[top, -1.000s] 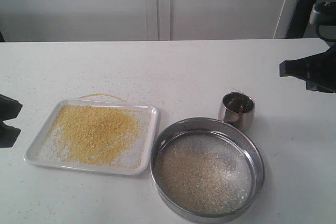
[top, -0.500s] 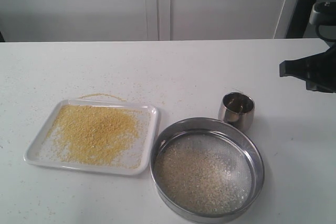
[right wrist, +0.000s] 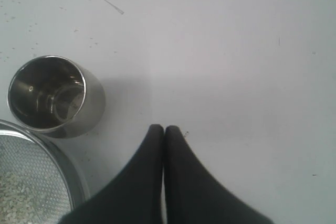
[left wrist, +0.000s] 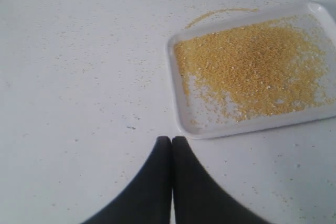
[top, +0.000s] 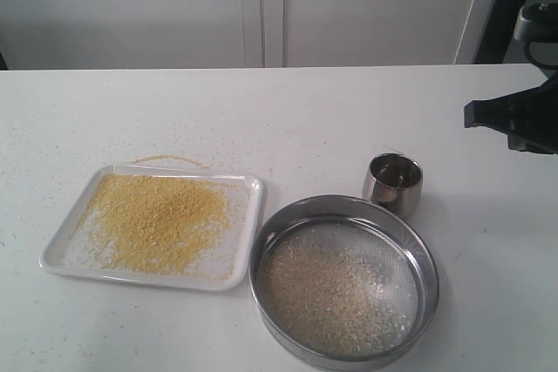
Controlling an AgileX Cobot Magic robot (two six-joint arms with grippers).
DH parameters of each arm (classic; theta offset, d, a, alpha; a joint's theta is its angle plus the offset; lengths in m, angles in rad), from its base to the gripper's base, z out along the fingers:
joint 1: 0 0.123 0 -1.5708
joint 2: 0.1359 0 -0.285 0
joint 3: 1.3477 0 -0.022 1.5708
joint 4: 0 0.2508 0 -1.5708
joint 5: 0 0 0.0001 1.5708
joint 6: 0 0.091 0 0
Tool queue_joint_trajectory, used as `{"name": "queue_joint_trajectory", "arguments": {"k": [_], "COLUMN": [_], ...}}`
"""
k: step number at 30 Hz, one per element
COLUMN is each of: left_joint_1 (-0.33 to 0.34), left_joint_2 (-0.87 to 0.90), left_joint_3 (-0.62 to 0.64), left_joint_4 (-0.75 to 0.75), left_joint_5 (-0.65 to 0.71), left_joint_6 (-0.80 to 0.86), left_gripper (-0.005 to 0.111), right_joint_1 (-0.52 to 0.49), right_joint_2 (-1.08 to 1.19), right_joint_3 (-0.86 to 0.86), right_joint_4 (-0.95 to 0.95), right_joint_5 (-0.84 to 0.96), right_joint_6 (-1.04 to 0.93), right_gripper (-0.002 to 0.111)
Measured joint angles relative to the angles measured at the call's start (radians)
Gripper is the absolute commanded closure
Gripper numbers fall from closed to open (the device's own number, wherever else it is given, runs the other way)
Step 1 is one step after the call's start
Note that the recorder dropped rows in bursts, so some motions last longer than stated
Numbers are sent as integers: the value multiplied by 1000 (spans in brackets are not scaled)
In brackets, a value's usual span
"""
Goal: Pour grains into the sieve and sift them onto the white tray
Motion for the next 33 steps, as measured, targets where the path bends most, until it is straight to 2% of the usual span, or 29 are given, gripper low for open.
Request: {"name": "queue_joint_trajectory", "arguments": {"k": [12, 18, 23, 33], "left_joint_1": [171, 234, 261, 261], "left_joint_2": [-201, -283, -337, -401], "left_joint_3": [138, 195, 256, 383], "left_joint_4": [-31, -51, -74, -105], "left_joint_5": [-66, -68, -88, -172], "left_joint_6": [0, 0, 0, 0], "left_gripper": [107, 107, 107, 107], "right_joint_1": [0, 0, 0, 0], "right_joint_2": [0, 0, 0, 0], "right_joint_3": [0, 0, 0, 0], "right_joint_4": [0, 0, 0, 0], "right_joint_5": [0, 0, 0, 0], "right_joint_6": [0, 0, 0, 0], "right_gripper": [108, 108, 108, 108]}}
